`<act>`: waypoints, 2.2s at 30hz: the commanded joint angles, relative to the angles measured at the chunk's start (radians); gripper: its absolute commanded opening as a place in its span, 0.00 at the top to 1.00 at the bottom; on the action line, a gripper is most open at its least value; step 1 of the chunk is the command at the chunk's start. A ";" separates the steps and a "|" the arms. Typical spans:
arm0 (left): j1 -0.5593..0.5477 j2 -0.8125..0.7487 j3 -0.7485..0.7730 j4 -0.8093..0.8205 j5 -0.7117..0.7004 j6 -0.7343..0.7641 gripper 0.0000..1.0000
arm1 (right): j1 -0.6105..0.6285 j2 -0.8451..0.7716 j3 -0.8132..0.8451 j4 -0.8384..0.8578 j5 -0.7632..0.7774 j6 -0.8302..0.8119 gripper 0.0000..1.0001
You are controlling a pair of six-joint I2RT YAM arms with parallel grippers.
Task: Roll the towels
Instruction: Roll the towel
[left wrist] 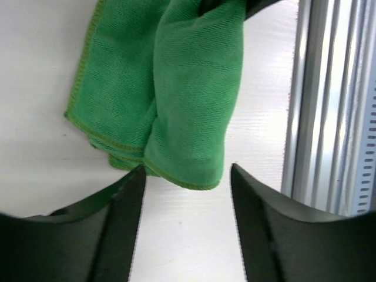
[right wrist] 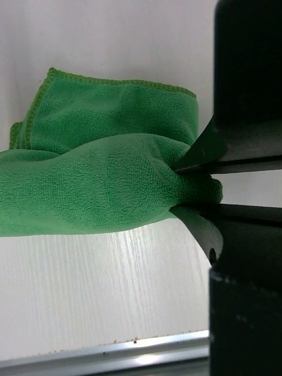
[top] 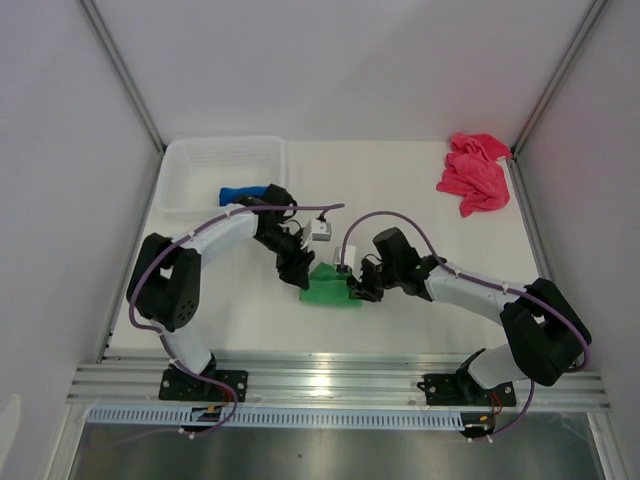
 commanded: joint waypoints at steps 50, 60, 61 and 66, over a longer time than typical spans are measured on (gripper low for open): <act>-0.099 0.061 -0.007 0.182 -0.221 -0.413 0.58 | -0.230 0.182 0.145 -0.185 -0.228 0.463 0.99; -0.077 0.031 0.050 0.173 -0.299 -0.358 0.47 | -0.260 0.271 0.202 -0.228 -0.199 0.465 0.97; -0.073 0.009 0.047 0.173 -0.299 -0.351 0.47 | -0.265 0.271 0.202 -0.228 -0.197 0.468 0.97; -0.035 -0.098 0.030 0.199 -0.302 -0.231 0.45 | -0.274 0.266 0.204 -0.215 -0.191 0.471 0.97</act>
